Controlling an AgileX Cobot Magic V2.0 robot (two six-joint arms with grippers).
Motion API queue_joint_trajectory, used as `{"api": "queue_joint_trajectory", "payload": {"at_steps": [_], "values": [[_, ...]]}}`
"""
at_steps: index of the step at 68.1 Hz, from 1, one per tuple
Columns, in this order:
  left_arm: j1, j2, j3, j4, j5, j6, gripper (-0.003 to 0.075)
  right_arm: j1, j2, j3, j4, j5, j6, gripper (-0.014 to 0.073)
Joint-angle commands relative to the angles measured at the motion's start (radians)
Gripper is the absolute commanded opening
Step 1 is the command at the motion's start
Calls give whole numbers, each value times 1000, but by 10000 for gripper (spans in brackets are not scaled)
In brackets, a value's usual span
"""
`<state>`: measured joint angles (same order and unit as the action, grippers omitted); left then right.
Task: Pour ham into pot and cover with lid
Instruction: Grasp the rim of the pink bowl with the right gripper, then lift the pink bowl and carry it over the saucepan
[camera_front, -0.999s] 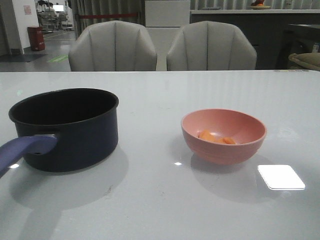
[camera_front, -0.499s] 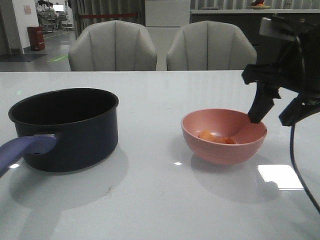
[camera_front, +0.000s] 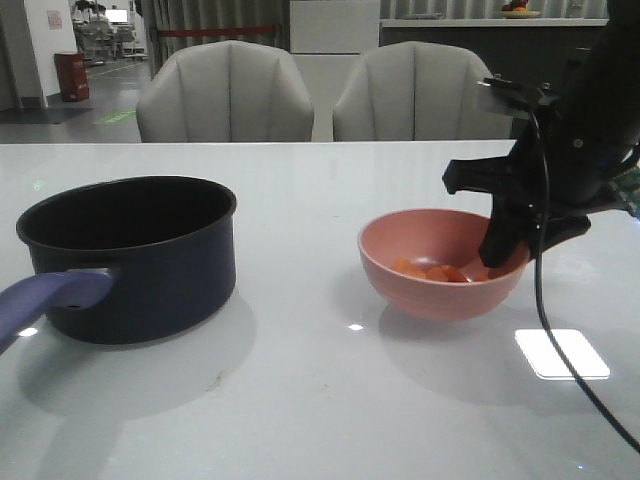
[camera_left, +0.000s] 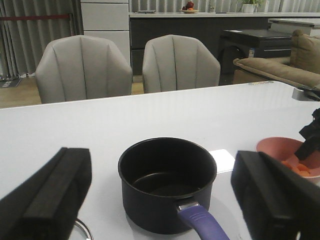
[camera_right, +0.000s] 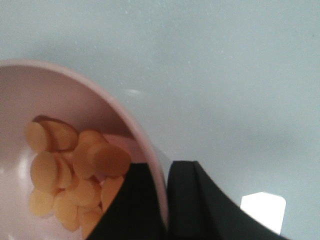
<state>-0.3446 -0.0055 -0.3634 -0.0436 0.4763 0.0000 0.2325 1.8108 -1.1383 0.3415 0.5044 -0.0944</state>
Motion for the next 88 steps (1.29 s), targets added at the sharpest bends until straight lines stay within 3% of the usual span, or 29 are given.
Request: {"api": "queue_joint_trajectory", "payload": {"at_steps": [1,17,30,39,62,76,88], "values": [[-8,6,-24,-10,-88,0,603,1,-45,-55,26,-36,-6,129],[-8,6,-24,-10,-88,0,603,35,-45,-226,36,78,-14,129],[-8,6,-24,-10,-88,0,603,175,-37,-406,28,118,-67,129],[-8,6,-24,-10,-88,0,603,287,-10,-490,28,48,-67,129],[-8,6,-24,-10,-88,0,602,435,24,-439,-21,-476,-116,129],[-8,6,-24,-10,-88,0,603,503,46,-227,-91,-1101,-197,129],[-8,6,-24,-10,-88,0,602,509,128,-131,-164,-1500,-218,129]]}}
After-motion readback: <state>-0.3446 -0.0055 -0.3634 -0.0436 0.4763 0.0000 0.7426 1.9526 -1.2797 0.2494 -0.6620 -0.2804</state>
